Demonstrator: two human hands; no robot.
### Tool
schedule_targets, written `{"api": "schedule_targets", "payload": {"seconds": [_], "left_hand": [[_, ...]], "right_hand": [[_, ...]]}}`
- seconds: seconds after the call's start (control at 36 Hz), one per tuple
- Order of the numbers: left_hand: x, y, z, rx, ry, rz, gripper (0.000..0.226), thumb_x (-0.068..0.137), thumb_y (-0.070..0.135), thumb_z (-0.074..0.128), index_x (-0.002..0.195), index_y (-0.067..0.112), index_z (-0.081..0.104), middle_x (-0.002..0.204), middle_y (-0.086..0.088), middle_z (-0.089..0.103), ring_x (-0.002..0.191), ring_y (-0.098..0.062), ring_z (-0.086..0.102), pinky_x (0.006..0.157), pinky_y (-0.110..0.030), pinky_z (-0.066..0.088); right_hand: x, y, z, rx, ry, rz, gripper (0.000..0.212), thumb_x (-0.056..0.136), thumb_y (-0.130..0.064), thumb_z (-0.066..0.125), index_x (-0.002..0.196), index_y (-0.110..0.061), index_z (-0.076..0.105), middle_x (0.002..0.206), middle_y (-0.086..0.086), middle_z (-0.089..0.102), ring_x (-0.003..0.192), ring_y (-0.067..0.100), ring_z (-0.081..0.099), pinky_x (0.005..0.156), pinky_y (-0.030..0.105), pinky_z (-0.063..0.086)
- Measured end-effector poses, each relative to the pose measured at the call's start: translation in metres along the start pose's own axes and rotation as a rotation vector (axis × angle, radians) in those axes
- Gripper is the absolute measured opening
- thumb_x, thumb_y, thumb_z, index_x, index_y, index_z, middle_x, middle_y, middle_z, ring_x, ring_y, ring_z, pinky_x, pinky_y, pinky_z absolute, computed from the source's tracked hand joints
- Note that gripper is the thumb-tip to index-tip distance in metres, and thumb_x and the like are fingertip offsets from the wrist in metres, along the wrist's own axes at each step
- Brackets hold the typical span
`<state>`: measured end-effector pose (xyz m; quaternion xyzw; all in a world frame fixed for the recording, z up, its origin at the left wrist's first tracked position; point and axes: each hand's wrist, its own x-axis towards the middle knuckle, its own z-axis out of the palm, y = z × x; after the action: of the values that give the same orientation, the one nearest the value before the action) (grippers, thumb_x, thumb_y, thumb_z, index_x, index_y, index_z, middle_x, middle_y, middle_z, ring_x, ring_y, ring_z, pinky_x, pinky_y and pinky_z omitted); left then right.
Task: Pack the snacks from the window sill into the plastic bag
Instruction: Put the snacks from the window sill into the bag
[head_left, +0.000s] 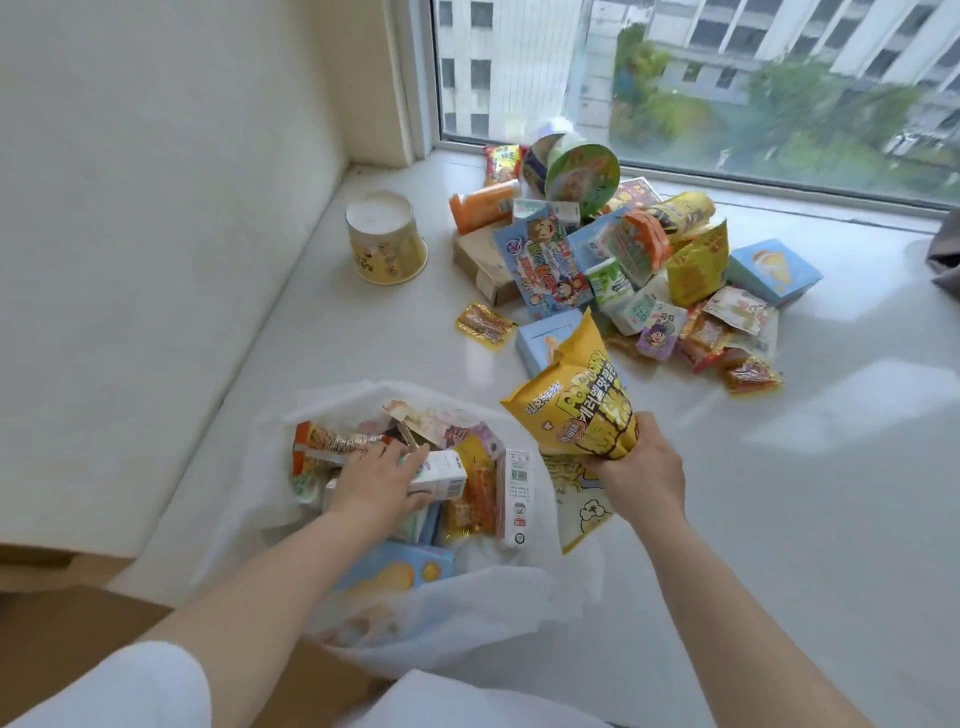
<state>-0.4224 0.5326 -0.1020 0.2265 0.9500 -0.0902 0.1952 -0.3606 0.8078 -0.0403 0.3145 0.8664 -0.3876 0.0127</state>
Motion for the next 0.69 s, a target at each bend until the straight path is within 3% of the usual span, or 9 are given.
{"api": "schedule_targets", "payload": {"seconds": [0.22, 0.31, 0.36, 0.42, 0.5, 0.58, 0.64, 0.69], "left_hand": [[0.003, -0.008, -0.007, -0.033, 0.032, 0.132, 0.066, 0.091, 0.062, 0.032, 0.147, 0.028, 0.020, 0.143, -0.003, 0.033, 0.134, -0.024, 0.024, 0.111, -0.041, 0.017], [-0.024, -0.022, -0.004, -0.233, 0.273, 0.188, 0.056, 0.091, 0.053, 0.041, 0.137, 0.022, 0.044, 0.133, -0.001, 0.045, 0.128, -0.025, 0.037, 0.114, -0.044, 0.018], [-0.048, -0.042, 0.005, -0.335, 0.546, 0.214, 0.038, 0.080, 0.035, 0.052, 0.110, 0.016, 0.064, 0.109, -0.004, 0.061, 0.106, -0.025, 0.053, 0.102, -0.040, 0.032], [-0.068, -0.066, 0.017, -0.349, 0.659, 0.173, 0.029, 0.067, 0.022, 0.060, 0.094, 0.016, 0.067, 0.096, -0.003, 0.064, 0.095, -0.022, 0.053, 0.089, -0.035, 0.034], [-0.083, -0.099, 0.034, -0.257, 0.454, 0.015, 0.048, 0.049, 0.015, 0.078, 0.096, 0.019, 0.068, 0.102, -0.002, 0.064, 0.098, -0.024, 0.060, 0.090, -0.035, 0.031], [-0.085, -0.124, 0.039, -0.106, 0.204, -0.162, 0.058, 0.071, 0.011, 0.064, 0.126, 0.026, 0.052, 0.137, 0.000, 0.044, 0.128, -0.022, 0.039, 0.101, -0.037, 0.025], [-0.082, -0.139, 0.043, -0.061, 0.159, -0.214, 0.053, 0.084, 0.009, 0.050, 0.132, 0.031, 0.043, 0.143, 0.002, 0.033, 0.130, -0.021, 0.032, 0.094, -0.036, 0.032], [-0.080, -0.150, 0.044, -0.141, 0.184, -0.249, 0.046, 0.090, 0.010, 0.045, 0.131, 0.030, 0.047, 0.135, 0.001, 0.040, 0.120, -0.021, 0.040, 0.078, -0.034, 0.042]], "right_hand": [[-0.037, -0.032, 0.029, 0.058, -0.039, -0.045, 0.039, 0.069, -0.022, 0.076, 0.092, -0.024, 0.045, 0.092, 0.008, 0.059, 0.088, 0.028, 0.053, 0.066, 0.035, 0.044], [-0.048, -0.041, 0.045, 0.051, -0.039, -0.088, 0.038, 0.069, -0.018, 0.076, 0.091, -0.025, 0.046, 0.092, 0.008, 0.059, 0.087, 0.028, 0.054, 0.065, 0.032, 0.040], [-0.054, -0.048, 0.058, 0.021, -0.034, -0.129, 0.039, 0.067, -0.012, 0.074, 0.096, -0.022, 0.051, 0.094, 0.007, 0.058, 0.089, 0.027, 0.053, 0.066, 0.031, 0.040], [-0.060, -0.056, 0.072, 0.000, -0.032, -0.166, 0.043, 0.063, -0.003, 0.068, 0.101, -0.019, 0.055, 0.093, 0.005, 0.057, 0.091, 0.025, 0.052, 0.067, 0.032, 0.042], [-0.071, -0.067, 0.091, -0.036, -0.010, -0.222, 0.046, 0.059, 0.000, 0.066, 0.100, -0.018, 0.056, 0.089, 0.002, 0.053, 0.089, 0.025, 0.050, 0.067, 0.032, 0.042], [-0.079, -0.076, 0.105, -0.083, 0.048, -0.290, 0.044, 0.059, -0.001, 0.070, 0.100, -0.011, 0.058, 0.091, 0.005, 0.055, 0.092, 0.026, 0.048, 0.073, 0.036, 0.042], [-0.082, -0.080, 0.111, -0.138, 0.088, -0.346, 0.044, 0.059, 0.000, 0.069, 0.101, -0.008, 0.059, 0.093, 0.009, 0.058, 0.093, 0.030, 0.048, 0.075, 0.039, 0.042], [-0.085, -0.085, 0.115, -0.212, 0.120, -0.416, 0.043, 0.058, 0.000, 0.069, 0.100, -0.006, 0.059, 0.092, 0.011, 0.059, 0.093, 0.033, 0.049, 0.074, 0.039, 0.039]]}}
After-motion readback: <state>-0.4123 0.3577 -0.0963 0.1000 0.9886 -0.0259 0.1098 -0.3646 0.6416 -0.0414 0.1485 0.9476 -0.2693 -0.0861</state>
